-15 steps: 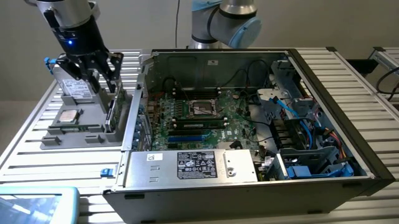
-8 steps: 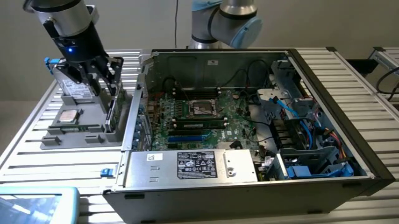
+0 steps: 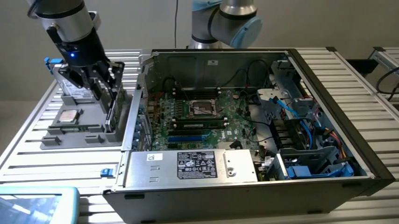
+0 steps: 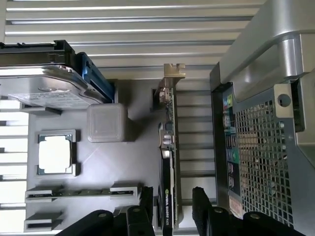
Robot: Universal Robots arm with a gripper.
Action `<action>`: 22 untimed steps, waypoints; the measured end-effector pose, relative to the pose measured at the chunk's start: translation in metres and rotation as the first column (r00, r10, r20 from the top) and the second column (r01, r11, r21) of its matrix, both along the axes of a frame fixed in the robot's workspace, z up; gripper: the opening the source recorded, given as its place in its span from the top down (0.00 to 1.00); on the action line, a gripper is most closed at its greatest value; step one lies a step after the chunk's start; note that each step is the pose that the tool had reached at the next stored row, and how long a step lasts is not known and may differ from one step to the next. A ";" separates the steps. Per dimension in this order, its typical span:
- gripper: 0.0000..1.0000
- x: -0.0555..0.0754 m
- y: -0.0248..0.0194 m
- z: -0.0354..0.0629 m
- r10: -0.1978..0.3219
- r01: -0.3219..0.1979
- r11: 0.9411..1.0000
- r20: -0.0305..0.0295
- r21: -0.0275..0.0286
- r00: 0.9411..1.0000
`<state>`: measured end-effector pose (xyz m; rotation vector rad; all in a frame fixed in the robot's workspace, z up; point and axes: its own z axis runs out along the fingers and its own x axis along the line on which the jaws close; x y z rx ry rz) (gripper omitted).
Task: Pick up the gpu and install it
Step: 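Pick up the gpu and move the gpu toward the slot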
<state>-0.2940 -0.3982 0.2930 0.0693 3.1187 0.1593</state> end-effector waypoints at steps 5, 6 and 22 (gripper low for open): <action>0.54 0.000 0.0005 -0.0028 0.000 0.000 1.000 0.000 -0.003 1.000; 0.54 0.000 0.0008 -0.0046 0.000 0.000 1.000 0.000 -0.002 1.000; 0.54 0.000 0.0023 -0.0337 -0.045 0.045 0.999 0.000 -0.003 0.999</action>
